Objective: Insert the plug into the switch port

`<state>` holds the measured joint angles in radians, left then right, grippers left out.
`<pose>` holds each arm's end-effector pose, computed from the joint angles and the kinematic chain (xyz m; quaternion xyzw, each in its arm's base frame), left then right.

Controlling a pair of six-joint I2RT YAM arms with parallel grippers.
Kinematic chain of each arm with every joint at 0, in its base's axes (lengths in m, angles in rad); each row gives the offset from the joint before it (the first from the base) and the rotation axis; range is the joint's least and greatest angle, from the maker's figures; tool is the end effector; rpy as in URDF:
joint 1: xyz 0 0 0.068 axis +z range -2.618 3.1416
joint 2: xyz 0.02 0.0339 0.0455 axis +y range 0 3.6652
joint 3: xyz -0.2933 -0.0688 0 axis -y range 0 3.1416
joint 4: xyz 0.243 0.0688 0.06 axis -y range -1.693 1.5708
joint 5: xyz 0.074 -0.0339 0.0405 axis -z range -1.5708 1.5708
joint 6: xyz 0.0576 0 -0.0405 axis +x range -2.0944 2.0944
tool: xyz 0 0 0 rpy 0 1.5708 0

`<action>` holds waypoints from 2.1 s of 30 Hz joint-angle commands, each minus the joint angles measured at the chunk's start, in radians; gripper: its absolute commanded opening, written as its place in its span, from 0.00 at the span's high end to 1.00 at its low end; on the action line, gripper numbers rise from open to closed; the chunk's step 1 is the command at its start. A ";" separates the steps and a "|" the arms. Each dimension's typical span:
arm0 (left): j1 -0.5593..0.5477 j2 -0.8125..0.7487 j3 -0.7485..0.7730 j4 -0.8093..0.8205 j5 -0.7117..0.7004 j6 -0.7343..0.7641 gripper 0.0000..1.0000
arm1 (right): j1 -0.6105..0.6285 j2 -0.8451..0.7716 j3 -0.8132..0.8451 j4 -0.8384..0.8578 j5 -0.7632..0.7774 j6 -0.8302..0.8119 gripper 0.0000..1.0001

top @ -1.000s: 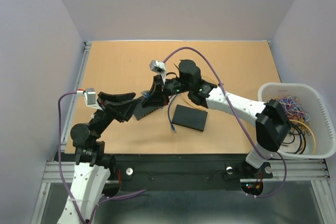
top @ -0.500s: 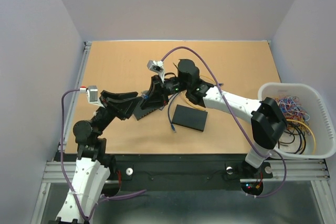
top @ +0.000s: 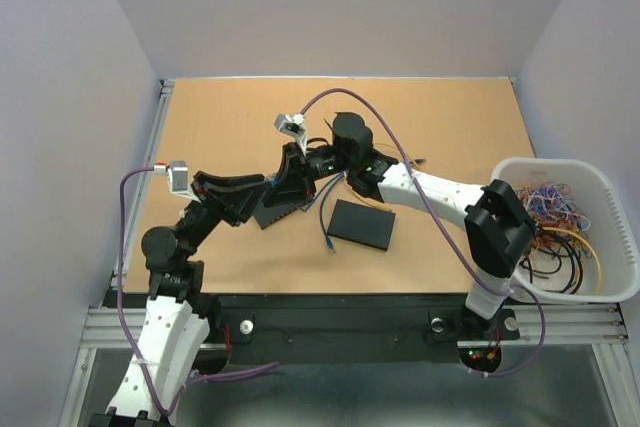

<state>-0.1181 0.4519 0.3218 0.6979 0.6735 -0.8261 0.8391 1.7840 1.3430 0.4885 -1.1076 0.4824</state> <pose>0.1003 -0.0481 0.3336 0.1145 0.5260 -0.5178 0.6648 0.2470 0.3522 0.3554 -0.4787 0.5101 0.6643 0.2632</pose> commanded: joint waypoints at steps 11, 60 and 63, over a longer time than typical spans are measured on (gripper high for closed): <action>-0.008 0.001 -0.013 0.080 0.006 -0.008 0.61 | 0.003 0.043 0.134 0.117 -0.029 0.088 1.00; -0.115 0.045 0.235 -0.458 -0.293 0.056 1.00 | 0.021 -0.004 0.122 -0.259 0.394 -0.183 0.26; -0.115 0.077 0.293 -0.625 -0.380 0.064 1.00 | 0.023 -0.066 0.084 -0.326 0.517 -0.251 0.24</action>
<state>-0.2291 0.5091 0.5278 0.2729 0.4000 -0.7826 0.8597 1.8355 1.4380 0.2832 -0.8120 0.3683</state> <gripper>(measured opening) 0.221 0.749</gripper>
